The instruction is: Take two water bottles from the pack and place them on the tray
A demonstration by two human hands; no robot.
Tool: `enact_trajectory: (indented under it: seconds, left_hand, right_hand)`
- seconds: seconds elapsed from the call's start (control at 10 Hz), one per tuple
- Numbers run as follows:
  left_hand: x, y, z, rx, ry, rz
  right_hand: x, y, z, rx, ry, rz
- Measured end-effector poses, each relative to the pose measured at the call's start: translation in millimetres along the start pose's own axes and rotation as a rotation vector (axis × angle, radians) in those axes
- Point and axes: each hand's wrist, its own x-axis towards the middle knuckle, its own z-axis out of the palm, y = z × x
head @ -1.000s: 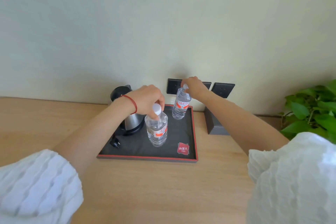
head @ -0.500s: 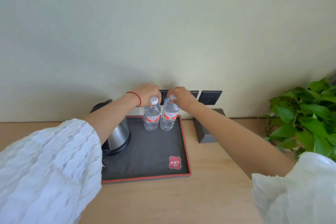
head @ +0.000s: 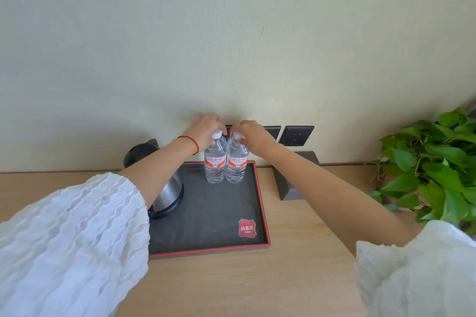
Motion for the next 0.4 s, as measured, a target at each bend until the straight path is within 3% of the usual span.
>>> enact_trajectory:
  seconds: [0.2,0.4]
  left_hand:
    - [-10,2,14,-0.193,0.108,-0.08]
    - [-23,17,4,-0.7,0.283,-0.408]
  right_hand:
    - [-1,-1,-1,0.011,-0.01,0.025]
    - [-13,2,3,0.111,0.101,0.097]
